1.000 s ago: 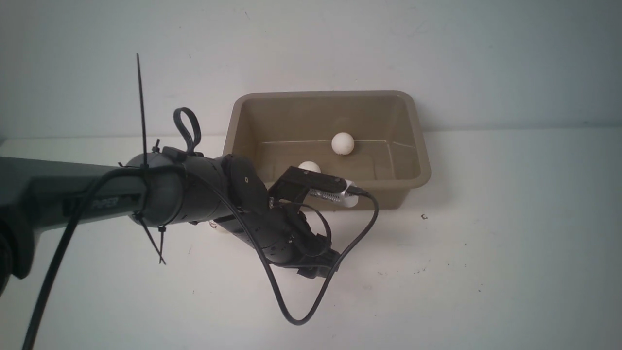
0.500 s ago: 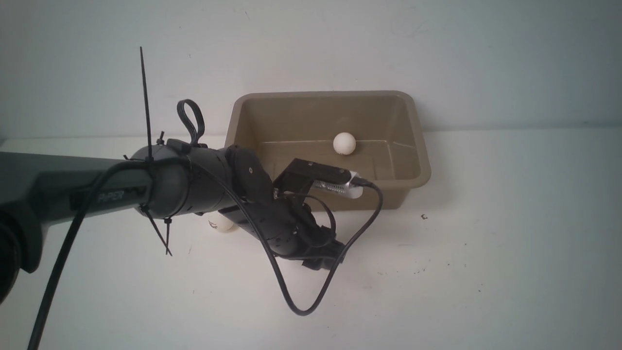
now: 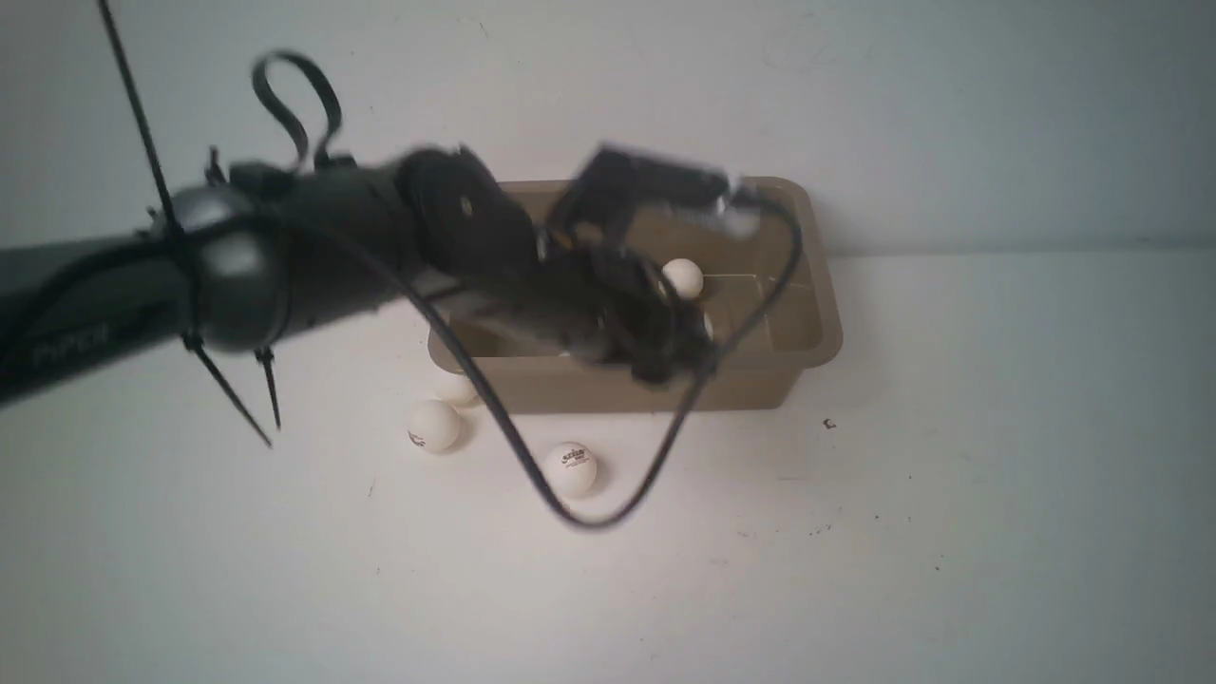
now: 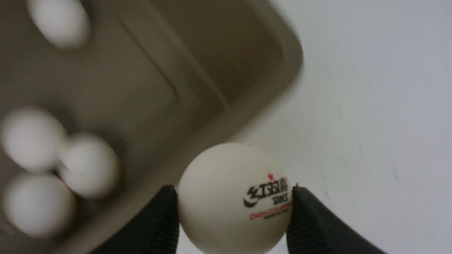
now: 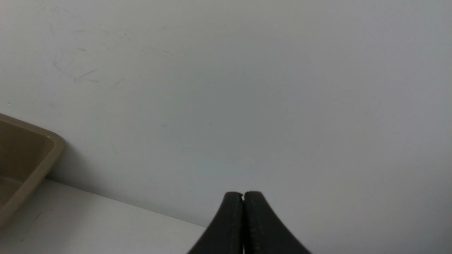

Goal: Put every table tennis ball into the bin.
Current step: Use the left arm to put the table tennis ball into the box, then use the left arm to clamp the table tennis ball closest to it, then use the left arm to put the table tennis ball into the box, then use the left arm to clamp the table tennis ball closest to it

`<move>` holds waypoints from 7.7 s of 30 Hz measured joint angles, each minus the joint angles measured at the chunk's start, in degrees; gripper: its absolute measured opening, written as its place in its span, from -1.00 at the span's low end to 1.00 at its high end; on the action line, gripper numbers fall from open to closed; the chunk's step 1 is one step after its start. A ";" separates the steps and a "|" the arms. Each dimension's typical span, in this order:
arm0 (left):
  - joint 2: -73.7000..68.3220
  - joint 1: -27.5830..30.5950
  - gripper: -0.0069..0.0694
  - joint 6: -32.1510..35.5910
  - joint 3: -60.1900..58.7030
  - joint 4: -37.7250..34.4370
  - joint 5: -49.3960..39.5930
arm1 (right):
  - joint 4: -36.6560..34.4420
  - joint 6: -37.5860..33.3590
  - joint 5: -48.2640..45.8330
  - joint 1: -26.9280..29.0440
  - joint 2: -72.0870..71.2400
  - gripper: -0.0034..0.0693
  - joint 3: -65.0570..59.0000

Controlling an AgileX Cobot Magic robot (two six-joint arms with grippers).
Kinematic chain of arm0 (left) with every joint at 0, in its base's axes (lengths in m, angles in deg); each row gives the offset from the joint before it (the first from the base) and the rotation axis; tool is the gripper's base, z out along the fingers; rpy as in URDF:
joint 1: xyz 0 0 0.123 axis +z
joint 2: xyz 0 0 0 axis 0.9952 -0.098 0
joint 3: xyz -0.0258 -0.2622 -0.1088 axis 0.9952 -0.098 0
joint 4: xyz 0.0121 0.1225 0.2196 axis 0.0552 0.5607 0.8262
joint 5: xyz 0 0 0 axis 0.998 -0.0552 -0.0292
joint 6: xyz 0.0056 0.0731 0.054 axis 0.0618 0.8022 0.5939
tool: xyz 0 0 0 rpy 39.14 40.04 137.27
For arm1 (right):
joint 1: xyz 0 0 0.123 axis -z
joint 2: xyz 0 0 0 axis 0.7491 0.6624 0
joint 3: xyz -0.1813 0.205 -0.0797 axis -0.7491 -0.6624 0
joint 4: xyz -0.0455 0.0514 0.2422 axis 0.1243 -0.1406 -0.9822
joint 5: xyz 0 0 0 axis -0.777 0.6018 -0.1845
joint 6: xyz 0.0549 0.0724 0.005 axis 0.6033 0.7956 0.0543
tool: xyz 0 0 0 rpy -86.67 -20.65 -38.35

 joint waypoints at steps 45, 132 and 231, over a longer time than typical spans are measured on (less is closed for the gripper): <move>-7.08 -2.62 0.32 -20.00 26.02 32.58 -43.46 | 0.00 1.20 -0.66 0.00 0.00 -0.95 -0.52; -2.07 -3.56 0.10 -18.50 15.57 36.24 -14.09 | 0.00 1.64 -1.42 0.00 0.00 -0.95 -0.52; -8.11 15.84 0.24 -3.47 -12.23 15.56 5.31 | 0.42 5.88 -11.02 0.00 0.00 -0.95 -0.52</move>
